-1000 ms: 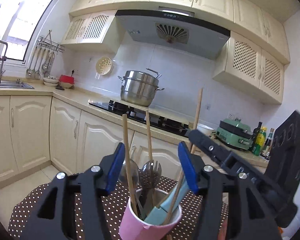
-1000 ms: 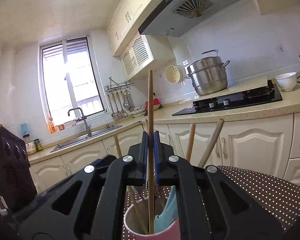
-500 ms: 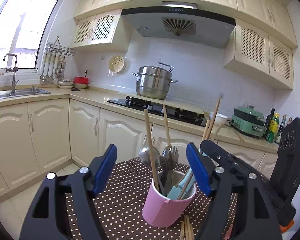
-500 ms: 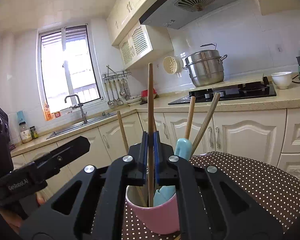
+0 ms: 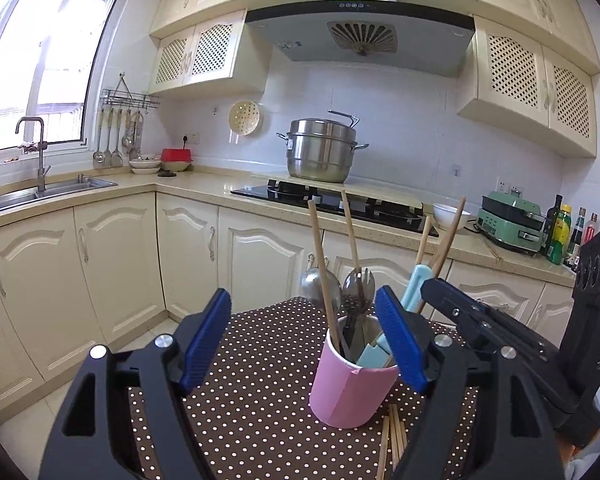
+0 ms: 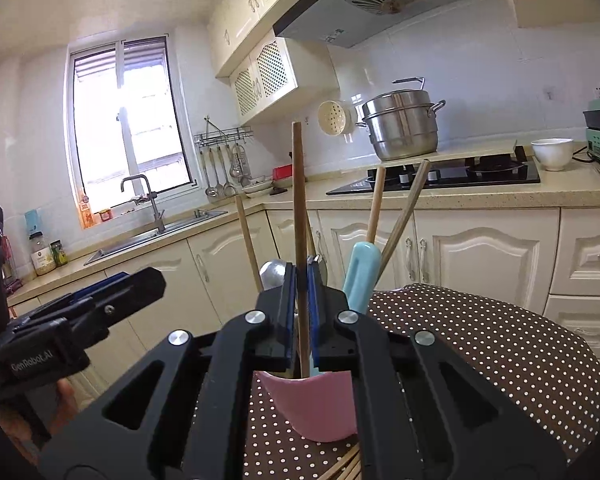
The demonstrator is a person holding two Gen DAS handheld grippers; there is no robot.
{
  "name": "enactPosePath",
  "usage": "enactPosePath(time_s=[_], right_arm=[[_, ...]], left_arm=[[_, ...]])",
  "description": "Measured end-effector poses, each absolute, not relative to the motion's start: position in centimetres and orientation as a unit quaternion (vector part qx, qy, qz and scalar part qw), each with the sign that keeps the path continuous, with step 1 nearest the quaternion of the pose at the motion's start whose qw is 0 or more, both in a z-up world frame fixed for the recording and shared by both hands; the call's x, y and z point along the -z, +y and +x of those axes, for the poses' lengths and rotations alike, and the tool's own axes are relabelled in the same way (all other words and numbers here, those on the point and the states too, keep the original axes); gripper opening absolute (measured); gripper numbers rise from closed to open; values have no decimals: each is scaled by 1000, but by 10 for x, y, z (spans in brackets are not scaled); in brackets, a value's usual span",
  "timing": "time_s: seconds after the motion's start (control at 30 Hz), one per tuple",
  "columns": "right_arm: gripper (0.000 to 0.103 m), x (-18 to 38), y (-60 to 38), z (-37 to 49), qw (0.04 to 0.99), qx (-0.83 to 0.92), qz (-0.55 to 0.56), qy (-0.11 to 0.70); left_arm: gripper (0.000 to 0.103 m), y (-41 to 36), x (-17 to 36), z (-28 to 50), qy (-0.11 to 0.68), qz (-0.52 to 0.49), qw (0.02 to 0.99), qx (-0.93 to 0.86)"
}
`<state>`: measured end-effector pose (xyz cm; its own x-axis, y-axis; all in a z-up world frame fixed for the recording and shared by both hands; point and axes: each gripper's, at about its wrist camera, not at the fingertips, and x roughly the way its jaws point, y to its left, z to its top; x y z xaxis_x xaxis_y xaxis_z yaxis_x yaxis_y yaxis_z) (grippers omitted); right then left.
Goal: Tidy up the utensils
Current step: 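Open both grippers and pull them back from the pink cup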
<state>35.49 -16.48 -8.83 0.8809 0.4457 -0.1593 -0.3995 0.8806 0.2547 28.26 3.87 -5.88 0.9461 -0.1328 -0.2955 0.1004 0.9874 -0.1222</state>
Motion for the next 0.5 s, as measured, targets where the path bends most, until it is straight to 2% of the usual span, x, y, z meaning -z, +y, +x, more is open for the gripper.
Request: enactPosePath(time_s=[0.07, 0.1, 0.13, 0.3, 0.5], right_arm=[[28, 89, -166, 352, 964, -216, 112, 107], [46, 89, -168, 350, 964, -216, 117, 104], [52, 89, -169, 347, 964, -216, 120, 100], [52, 85, -171, 339, 965, -214, 120, 97], [57, 80, -174, 328, 965, -213, 120, 95]], left_arm=[[74, 40, 58, 279, 154, -52, 985, 57], [74, 41, 58, 278, 155, -52, 985, 57], [74, 42, 58, 276, 155, -51, 985, 57], [74, 45, 56, 266, 157, -50, 985, 54], [74, 48, 50, 254, 156, -51, 985, 55]])
